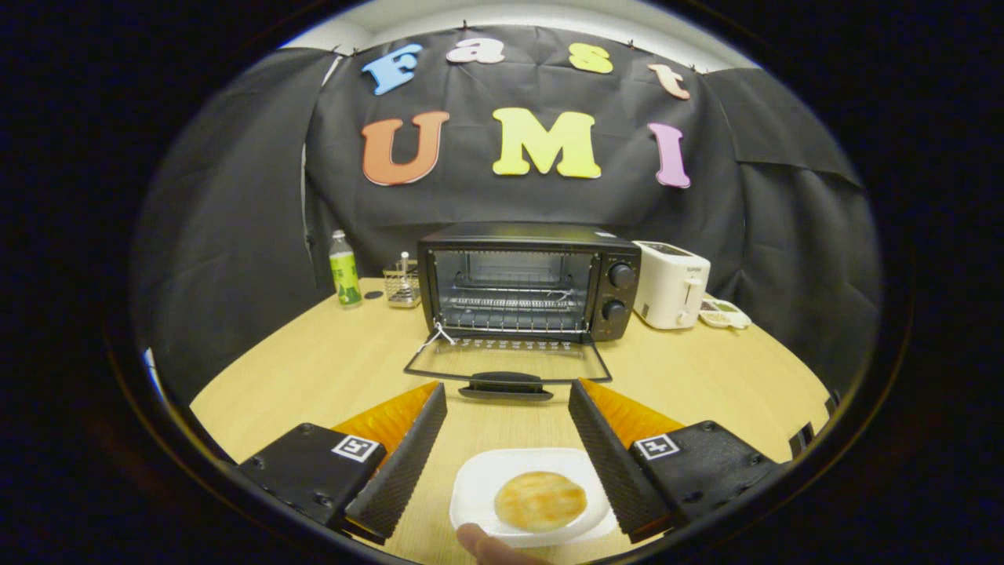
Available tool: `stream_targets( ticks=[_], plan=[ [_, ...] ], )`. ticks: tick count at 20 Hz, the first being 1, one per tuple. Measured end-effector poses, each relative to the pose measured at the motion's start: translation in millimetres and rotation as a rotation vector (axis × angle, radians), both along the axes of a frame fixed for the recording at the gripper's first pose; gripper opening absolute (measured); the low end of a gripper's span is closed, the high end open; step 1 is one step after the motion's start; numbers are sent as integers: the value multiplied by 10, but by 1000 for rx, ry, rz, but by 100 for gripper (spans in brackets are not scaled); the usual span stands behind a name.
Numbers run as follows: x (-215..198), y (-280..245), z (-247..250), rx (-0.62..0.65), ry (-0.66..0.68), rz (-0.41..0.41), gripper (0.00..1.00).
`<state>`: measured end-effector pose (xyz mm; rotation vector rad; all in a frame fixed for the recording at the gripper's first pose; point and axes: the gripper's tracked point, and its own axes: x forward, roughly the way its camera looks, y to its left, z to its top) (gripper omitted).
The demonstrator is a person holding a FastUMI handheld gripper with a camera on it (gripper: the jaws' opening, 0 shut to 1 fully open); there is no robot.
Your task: Open the toaster oven, put the food inside, and close the toaster oven door.
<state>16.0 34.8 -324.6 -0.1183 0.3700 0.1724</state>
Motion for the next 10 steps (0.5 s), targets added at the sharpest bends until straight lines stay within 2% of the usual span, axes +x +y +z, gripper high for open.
stream_targets(
  ticks=[2, 5, 10],
  plan=[
    [-220, 13, 105, 31, -65, 26, 100],
    [-484, -65, 203, 1, -168, 42, 100],
    [-777, -251, 235, 6, -296, 57, 100]
  ],
)
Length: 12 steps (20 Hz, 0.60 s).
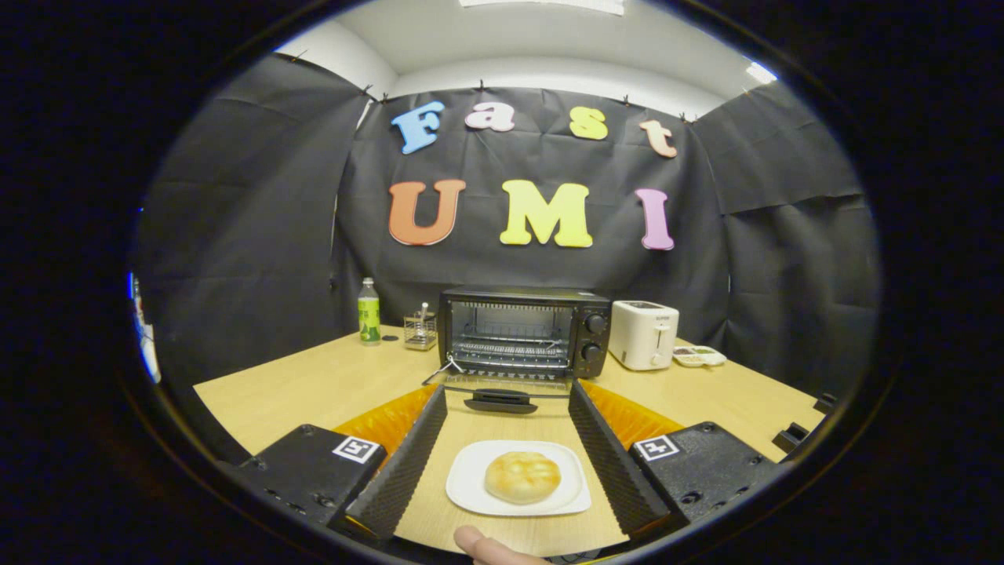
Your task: Open the toaster oven, put the food inside, and close the toaster oven door.
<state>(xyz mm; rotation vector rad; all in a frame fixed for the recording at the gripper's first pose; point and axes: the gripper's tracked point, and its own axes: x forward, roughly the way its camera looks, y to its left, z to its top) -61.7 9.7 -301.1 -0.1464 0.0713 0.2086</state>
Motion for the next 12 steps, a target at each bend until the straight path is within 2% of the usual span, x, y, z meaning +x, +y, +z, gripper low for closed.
stream_targets(
  ticks=[4, 7, 12],
  plan=[
    [-104, -20, -217, 34, 14, 35, 100],
    [-49, -99, -324, 6, 18, 14, 100],
    [48, -98, -798, -1, 164, 2, 100]
  ],
)
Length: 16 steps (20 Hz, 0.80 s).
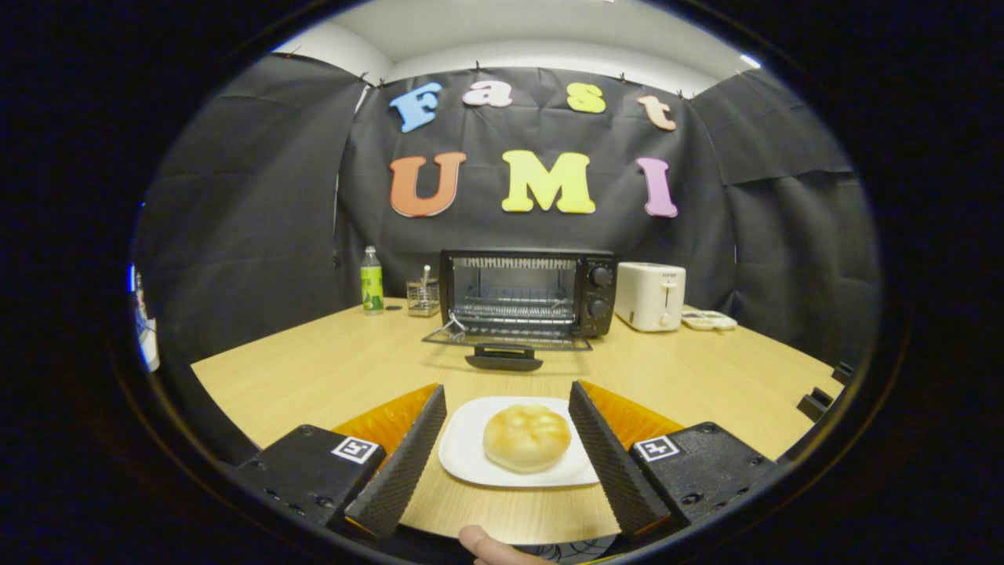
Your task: Open the toaster oven, put the food inside, and close the toaster oven door.
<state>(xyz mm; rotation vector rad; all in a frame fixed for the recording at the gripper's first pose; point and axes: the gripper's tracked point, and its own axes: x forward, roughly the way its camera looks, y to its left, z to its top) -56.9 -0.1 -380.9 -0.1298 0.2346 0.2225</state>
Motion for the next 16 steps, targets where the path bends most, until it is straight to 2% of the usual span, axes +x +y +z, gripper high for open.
stream_targets(
  ticks=[4, 7, 10, 14, 16],
  plan=[
    [141, -88, -306, 9, 116, -43, 100],
    [209, -143, -346, -6, 125, -69, 100],
    [193, -169, -563, 20, 217, -95, 100],
    [223, -164, -513, 3, 187, -101, 99],
    [248, -210, -493, 14, 183, -118, 93]
  ],
)
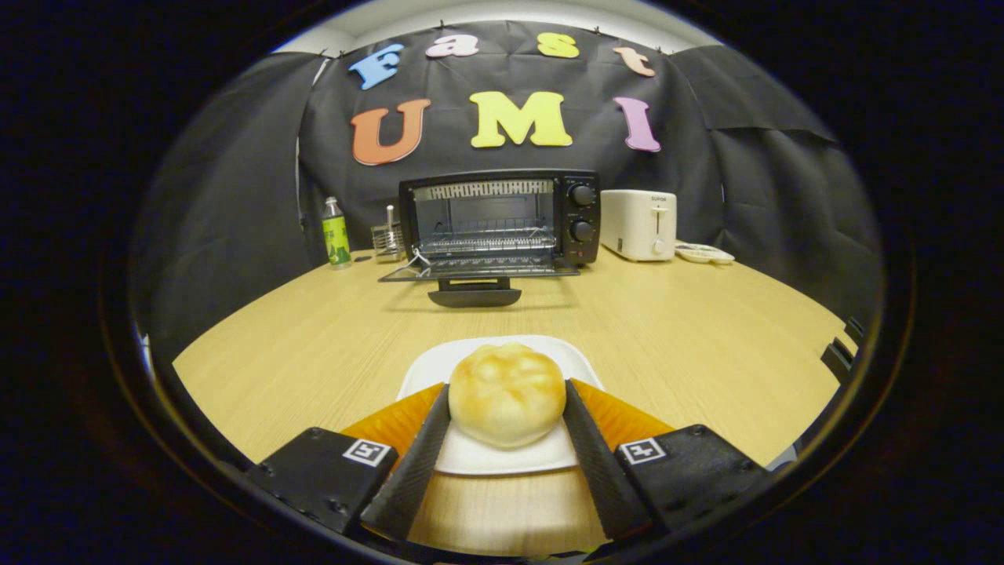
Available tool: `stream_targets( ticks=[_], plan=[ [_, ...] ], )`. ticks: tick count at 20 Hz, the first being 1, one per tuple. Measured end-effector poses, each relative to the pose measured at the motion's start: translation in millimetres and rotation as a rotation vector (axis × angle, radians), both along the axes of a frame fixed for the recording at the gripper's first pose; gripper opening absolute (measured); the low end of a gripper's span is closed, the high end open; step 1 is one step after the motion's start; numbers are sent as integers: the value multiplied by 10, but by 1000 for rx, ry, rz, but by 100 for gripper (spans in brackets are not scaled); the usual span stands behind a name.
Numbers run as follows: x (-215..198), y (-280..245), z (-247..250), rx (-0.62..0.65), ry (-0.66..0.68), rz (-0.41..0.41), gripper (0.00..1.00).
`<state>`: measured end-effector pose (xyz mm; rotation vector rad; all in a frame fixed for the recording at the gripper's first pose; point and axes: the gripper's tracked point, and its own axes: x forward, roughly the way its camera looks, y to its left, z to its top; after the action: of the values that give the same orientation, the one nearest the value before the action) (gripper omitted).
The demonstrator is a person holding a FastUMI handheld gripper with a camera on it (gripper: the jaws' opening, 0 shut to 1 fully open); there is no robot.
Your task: Open the toaster oven, put the food inside, and close the toaster oven door.
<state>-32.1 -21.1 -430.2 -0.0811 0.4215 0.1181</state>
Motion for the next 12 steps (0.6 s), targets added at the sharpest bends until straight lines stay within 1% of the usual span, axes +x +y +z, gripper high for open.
stream_targets(
  ticks=[2, 6, 8, 12],
  plan=[
    [20, -47, 42, 0, -3, -23, 86],
    [30, -12, 268, 45, -29, -31, 82],
    [25, 72, 432, 73, -49, -15, 81],
    [123, 347, 829, 219, -87, 30, 81]
  ],
)
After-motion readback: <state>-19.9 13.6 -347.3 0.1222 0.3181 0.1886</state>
